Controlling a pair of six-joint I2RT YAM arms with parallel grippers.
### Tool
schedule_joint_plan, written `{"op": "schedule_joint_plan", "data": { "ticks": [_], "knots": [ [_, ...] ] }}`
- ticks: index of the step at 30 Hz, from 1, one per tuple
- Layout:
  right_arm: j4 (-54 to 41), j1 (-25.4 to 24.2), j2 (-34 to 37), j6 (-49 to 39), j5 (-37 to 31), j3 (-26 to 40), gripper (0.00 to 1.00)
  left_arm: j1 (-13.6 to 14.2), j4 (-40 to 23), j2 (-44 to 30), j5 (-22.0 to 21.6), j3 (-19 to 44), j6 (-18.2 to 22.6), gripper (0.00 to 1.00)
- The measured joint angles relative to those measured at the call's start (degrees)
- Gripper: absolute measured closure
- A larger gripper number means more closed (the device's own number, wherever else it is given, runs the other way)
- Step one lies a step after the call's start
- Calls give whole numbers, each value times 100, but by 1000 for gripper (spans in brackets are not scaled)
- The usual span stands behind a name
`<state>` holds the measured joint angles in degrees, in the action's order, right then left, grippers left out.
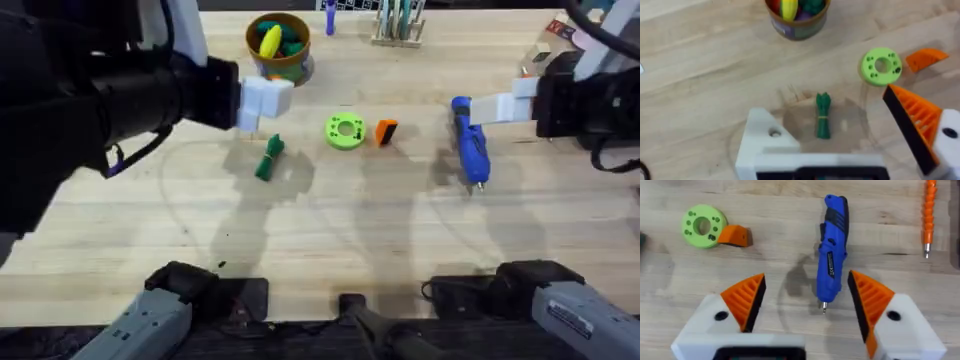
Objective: Pick up the gripper from the table and insert it into the empty holder that is missing its gripper. Then pick up a screw, insert it into the mounting hole, and use the screwdriver to tighten it. Finally, clean up the table by picking up the vegetable and placing it into the bucket.
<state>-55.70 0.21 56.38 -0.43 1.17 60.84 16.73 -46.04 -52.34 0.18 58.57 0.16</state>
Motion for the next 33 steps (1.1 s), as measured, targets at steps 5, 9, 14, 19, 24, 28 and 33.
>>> {"op": "schedule_joint_plan", "data": {
  "ticks": [5, 9, 14, 19, 24, 28, 33],
  "knots": [
    [0, 0, 0, 0, 0, 0, 10, 0, 181, 0, 0, 11, -2, 15],
    [0, 0, 0, 1, 0, 0, 10, 0, 192, -5, 0, 11, -2, 16],
    [0, 0, 0, 0, 0, 0, 11, 0, 236, -7, -2, 11, 0, 16],
    [-2, 0, 0, 0, 0, 0, 10, 0, 234, -11, -190, 11, 3, 15],
    [-2, 0, 0, 0, 0, 0, 10, 0, 236, -11, -301, 11, 203, 16],
    [0, 0, 0, 0, 0, 0, 10, -129, 493, 12, -290, -32, 344, 15],
    [0, 0, 0, 1, 0, 0, 10, -464, 1180, 464, -110, -567, 410, 15]
  ]
}}
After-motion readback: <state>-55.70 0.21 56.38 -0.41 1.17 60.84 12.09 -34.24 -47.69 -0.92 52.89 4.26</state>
